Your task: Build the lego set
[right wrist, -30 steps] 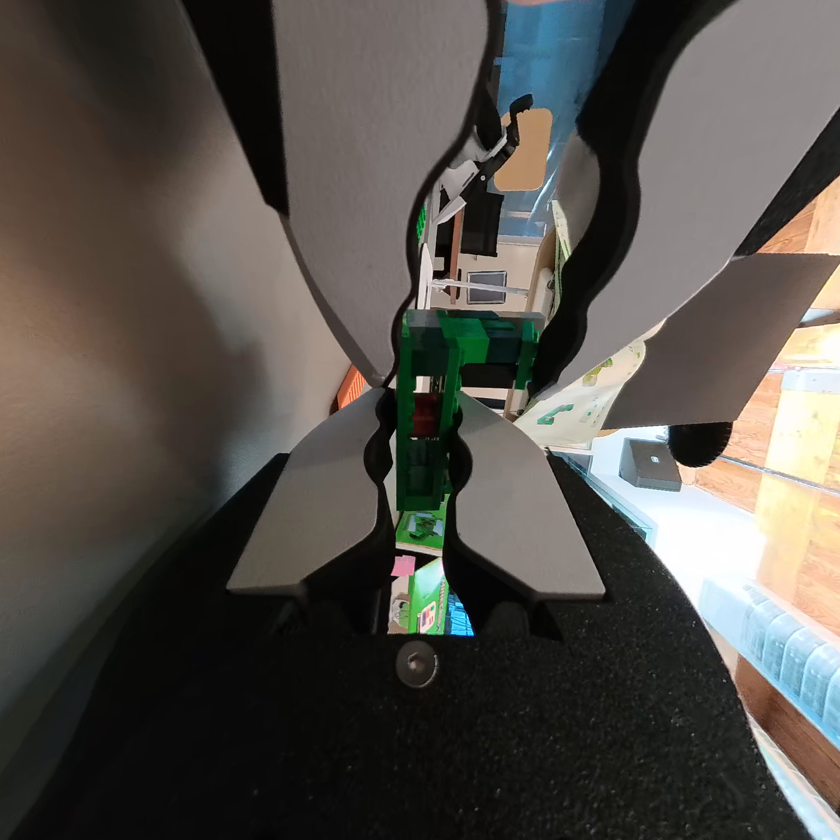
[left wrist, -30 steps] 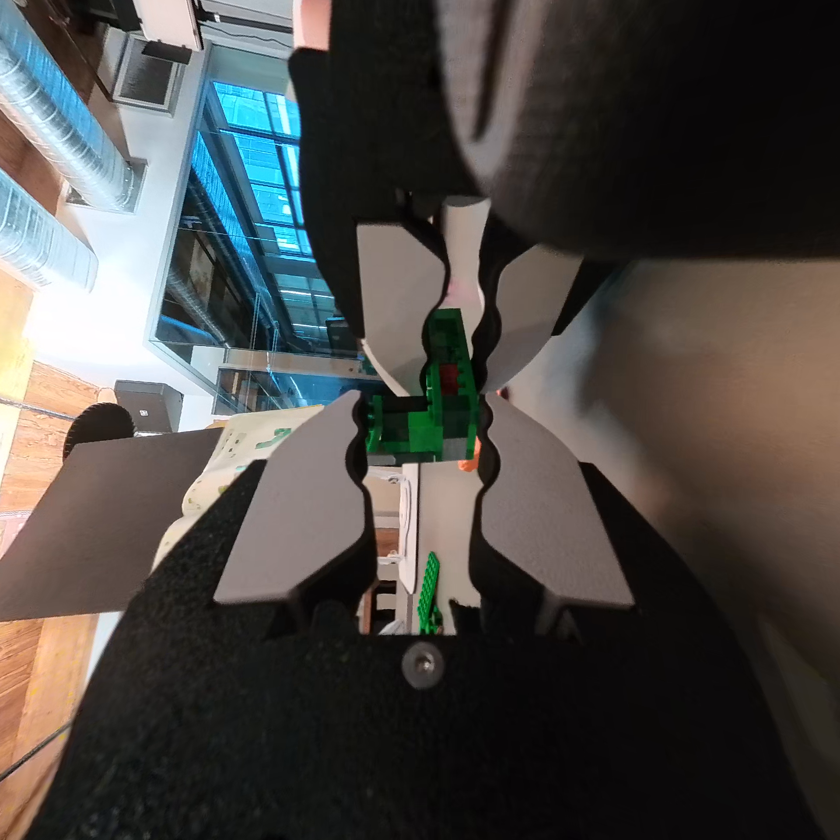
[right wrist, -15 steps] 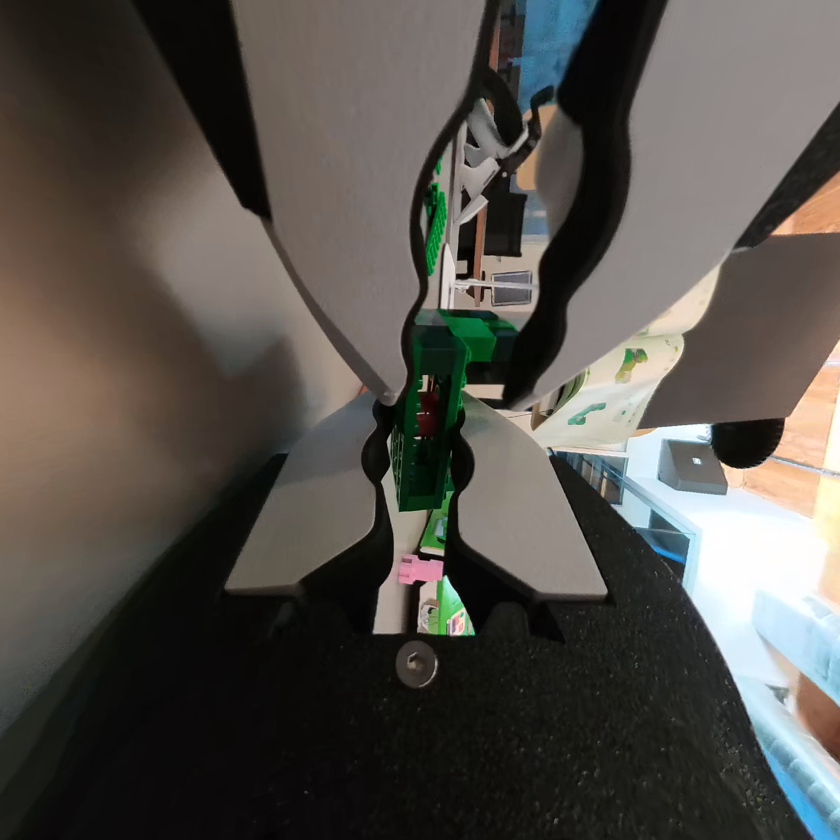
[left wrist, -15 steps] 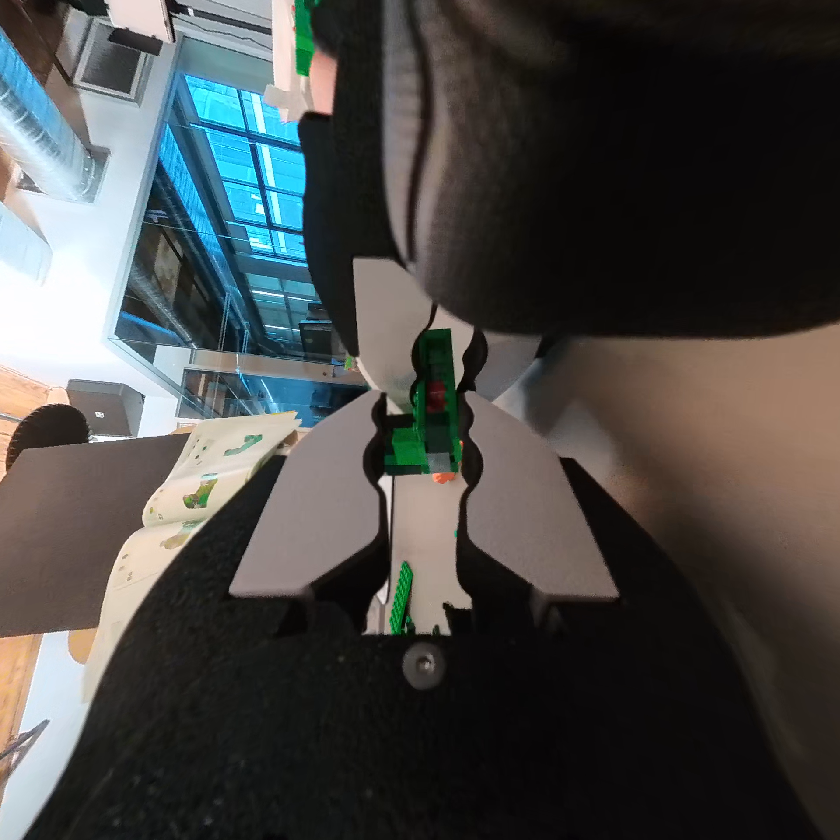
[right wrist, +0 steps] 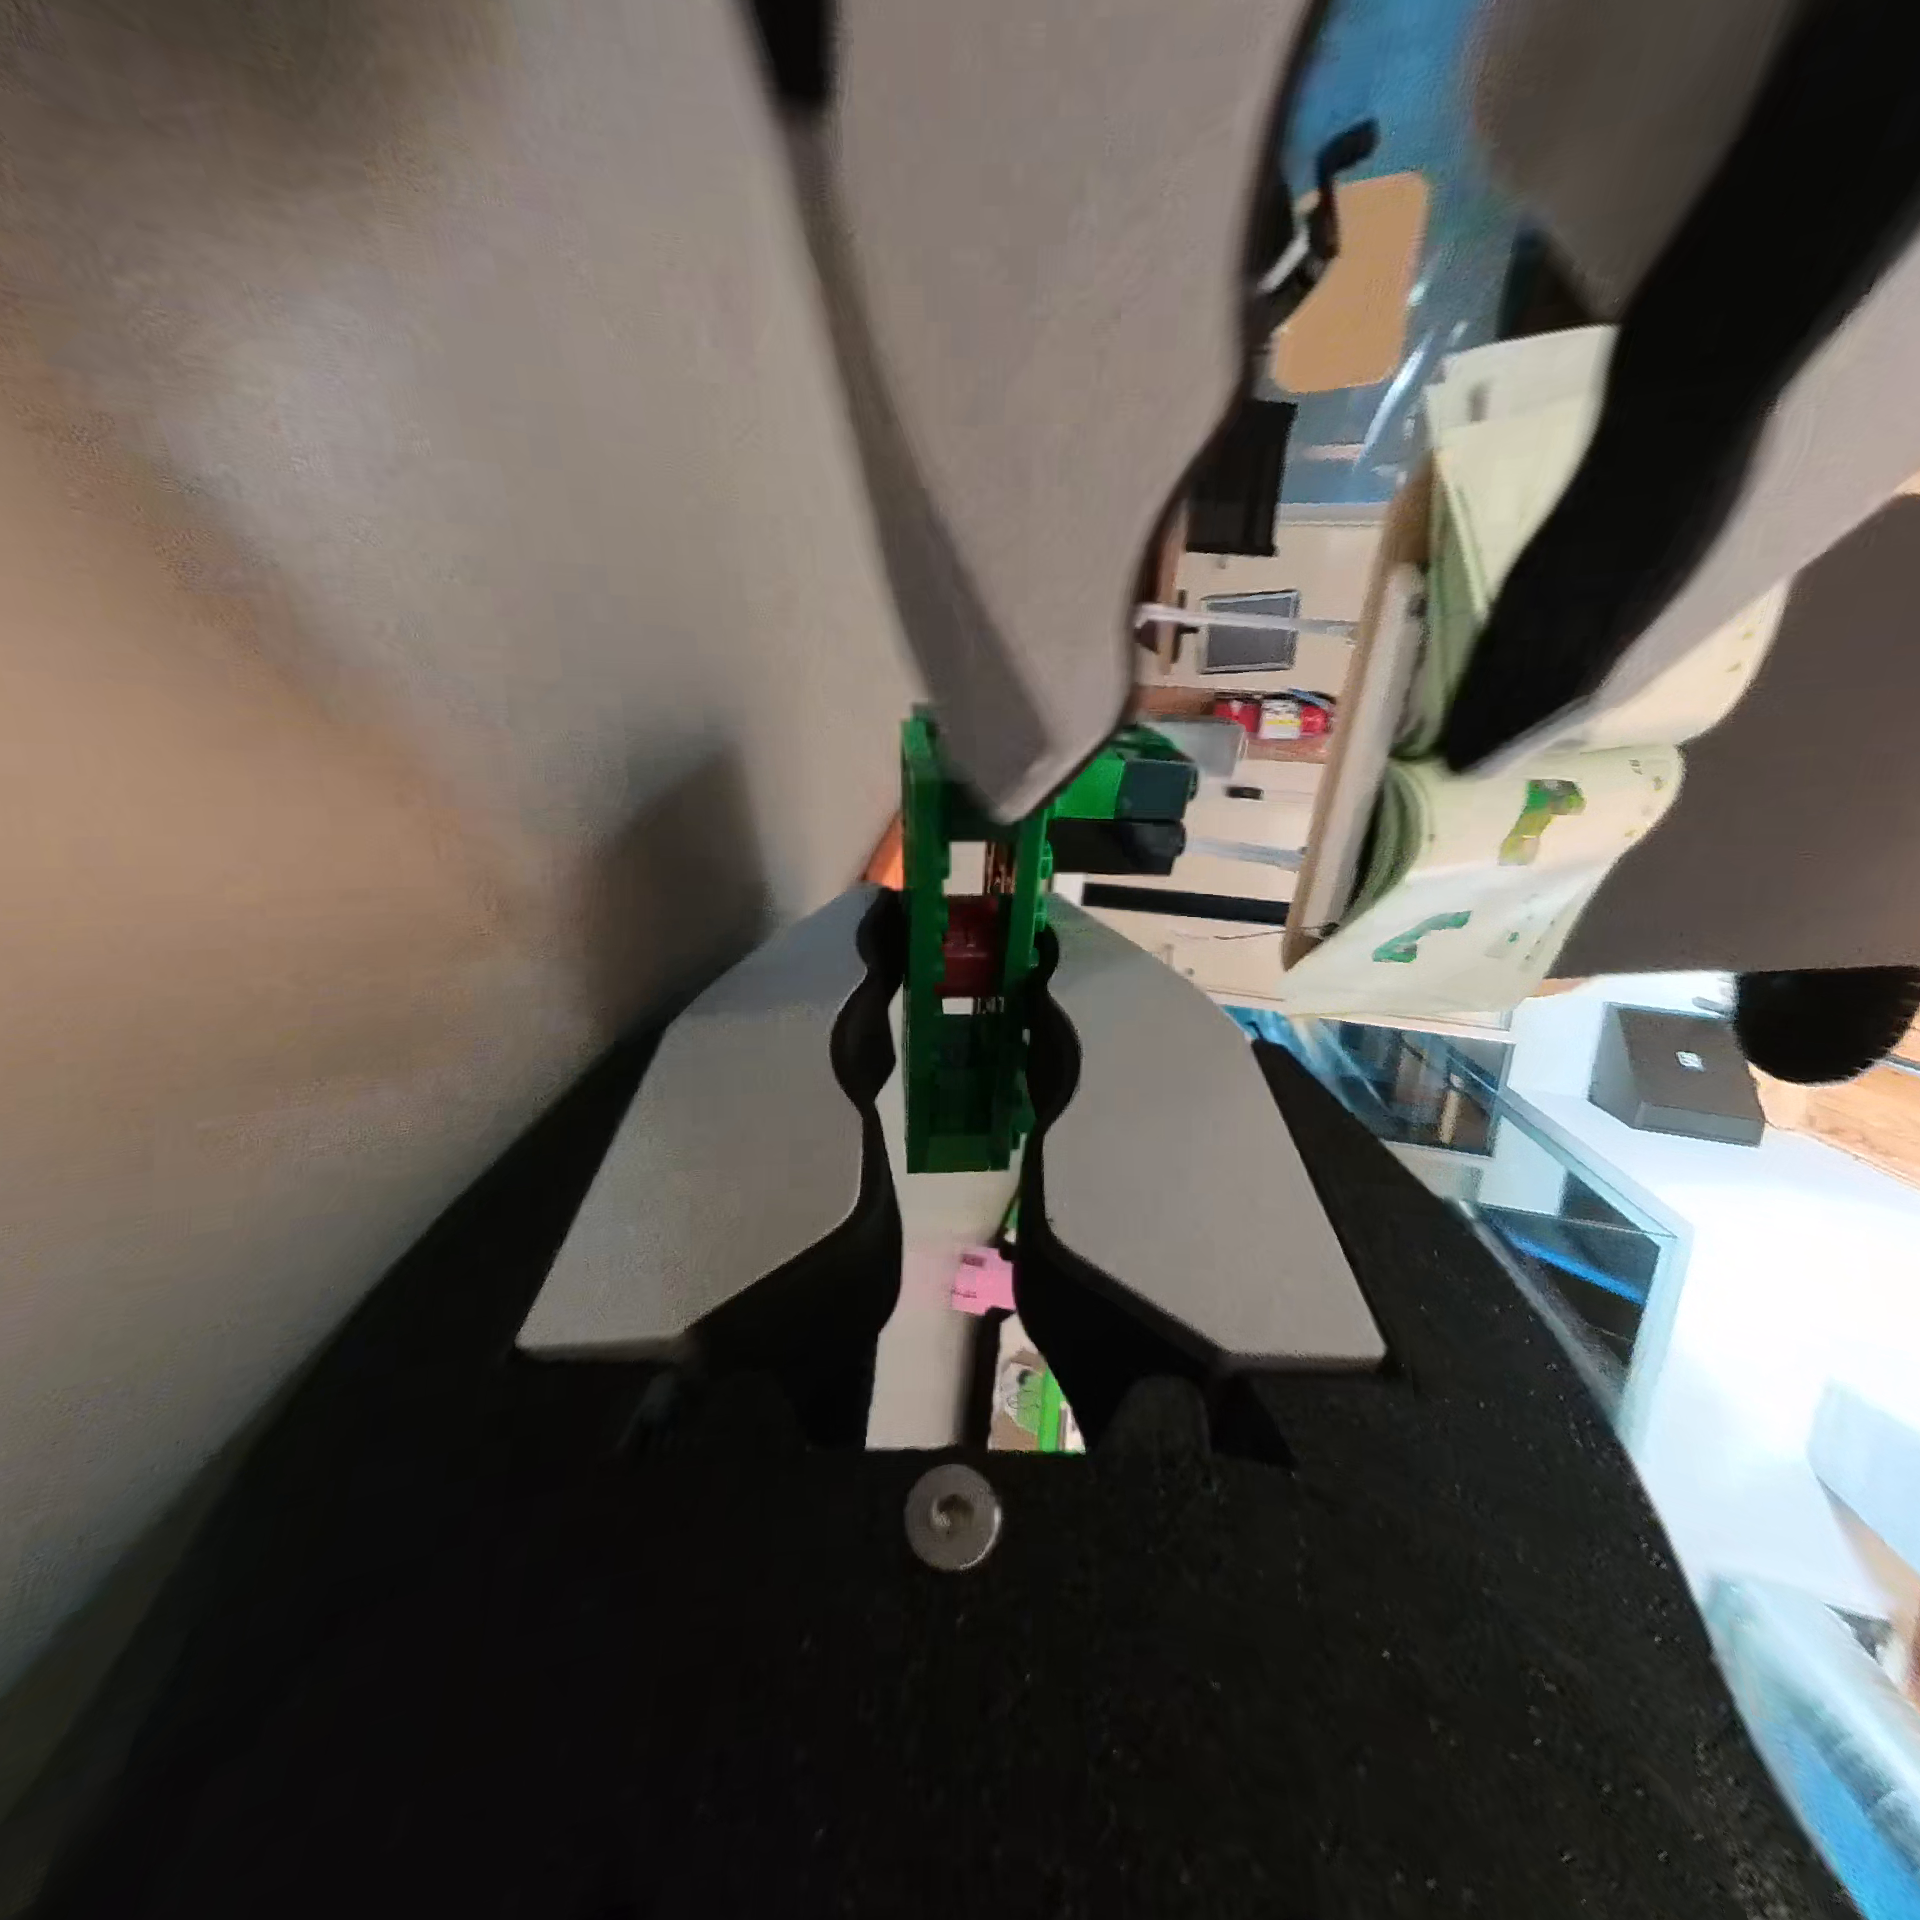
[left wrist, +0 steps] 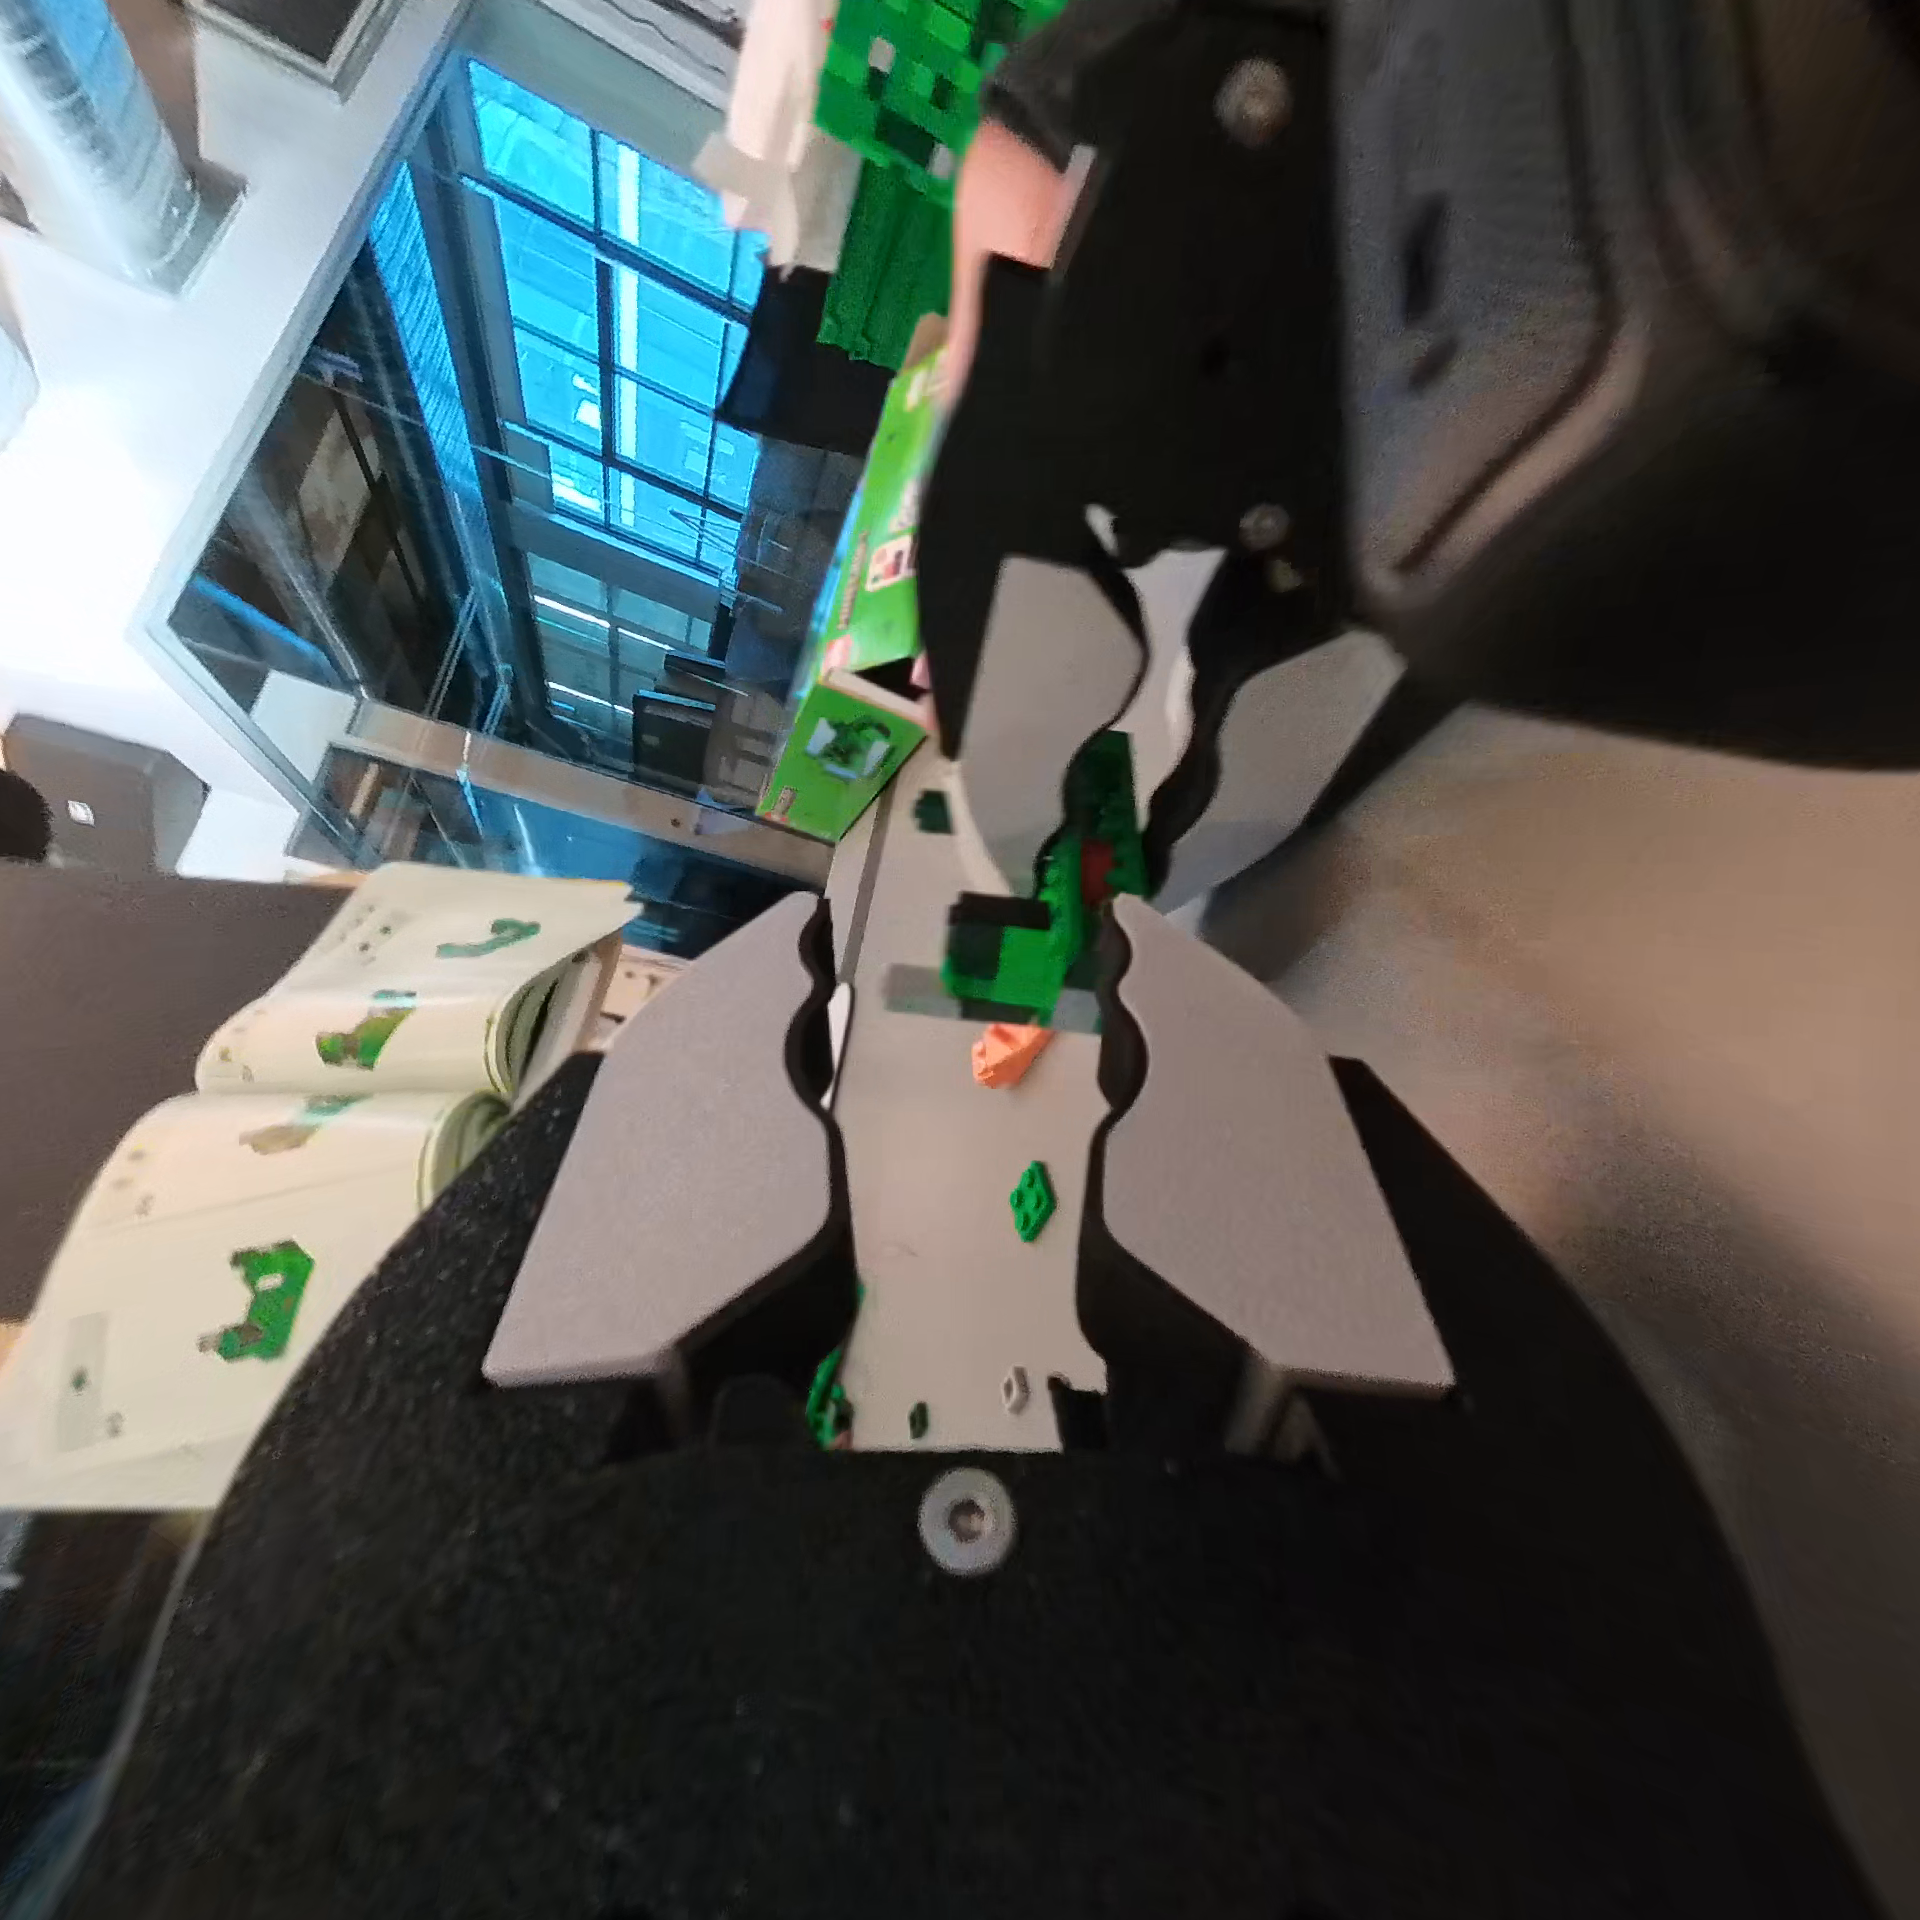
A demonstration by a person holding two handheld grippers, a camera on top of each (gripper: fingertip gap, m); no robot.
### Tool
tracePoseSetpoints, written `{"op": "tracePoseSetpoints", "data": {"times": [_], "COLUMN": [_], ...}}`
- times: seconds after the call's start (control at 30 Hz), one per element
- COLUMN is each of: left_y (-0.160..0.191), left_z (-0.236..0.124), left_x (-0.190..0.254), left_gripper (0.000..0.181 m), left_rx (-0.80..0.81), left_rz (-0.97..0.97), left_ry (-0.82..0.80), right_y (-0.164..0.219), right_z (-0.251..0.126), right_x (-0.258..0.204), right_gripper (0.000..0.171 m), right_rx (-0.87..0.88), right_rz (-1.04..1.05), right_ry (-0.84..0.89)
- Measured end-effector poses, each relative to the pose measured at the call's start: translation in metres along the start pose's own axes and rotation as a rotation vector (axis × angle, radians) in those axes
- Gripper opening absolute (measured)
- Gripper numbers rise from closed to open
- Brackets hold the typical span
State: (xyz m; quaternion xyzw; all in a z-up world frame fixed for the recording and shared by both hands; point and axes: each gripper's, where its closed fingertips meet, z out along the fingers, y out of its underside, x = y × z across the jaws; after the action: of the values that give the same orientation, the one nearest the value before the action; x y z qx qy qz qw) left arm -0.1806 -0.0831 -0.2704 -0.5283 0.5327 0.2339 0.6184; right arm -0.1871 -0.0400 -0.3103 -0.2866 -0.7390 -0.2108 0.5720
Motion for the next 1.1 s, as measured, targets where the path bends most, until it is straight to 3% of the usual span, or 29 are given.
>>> {"op": "tracePoseSetpoints", "data": {"times": [0.27, 0.43, 0.63, 0.73, 0.9, 1.0, 1.1], "left_y": [0.022, 0.028, 0.024, 0.019, 0.007, 0.006, 0.014], "left_z": [-0.006, -0.003, -0.003, -0.003, -0.002, -0.002, -0.006], "left_x": [-0.020, -0.016, -0.015, -0.009, 0.023, 0.023, 0.012], "left_gripper": [0.061, 0.059, 0.057, 0.057, 0.051, 0.055, 0.060], "left_rx": [-0.053, -0.085, -0.063, -0.039, -0.002, -0.004, -0.056], "left_rz": [-0.203, -0.208, -0.258, -0.300, -0.488, -0.525, -0.541], "left_ry": [0.013, 0.027, 0.053, 0.099, 0.372, 0.383, 0.321], "right_y": [0.005, 0.005, 0.011, 0.012, 0.023, 0.029, 0.029], "right_z": [-0.010, -0.024, -0.045, -0.059, -0.059, -0.051, -0.052], "right_x": [-0.010, -0.009, -0.011, -0.012, 0.004, 0.016, 0.033], "right_gripper": [0.029, 0.041, 0.044, 0.043, 0.039, 0.035, 0.018], "right_rx": [-0.012, 0.009, 0.006, 0.074, 0.264, 0.357, 0.504], "right_rz": [-0.031, -0.077, -0.049, 0.168, 0.650, 0.834, 1.018], "right_ry": [-0.216, -0.227, -0.235, -0.324, -0.520, -0.537, -0.502]}}
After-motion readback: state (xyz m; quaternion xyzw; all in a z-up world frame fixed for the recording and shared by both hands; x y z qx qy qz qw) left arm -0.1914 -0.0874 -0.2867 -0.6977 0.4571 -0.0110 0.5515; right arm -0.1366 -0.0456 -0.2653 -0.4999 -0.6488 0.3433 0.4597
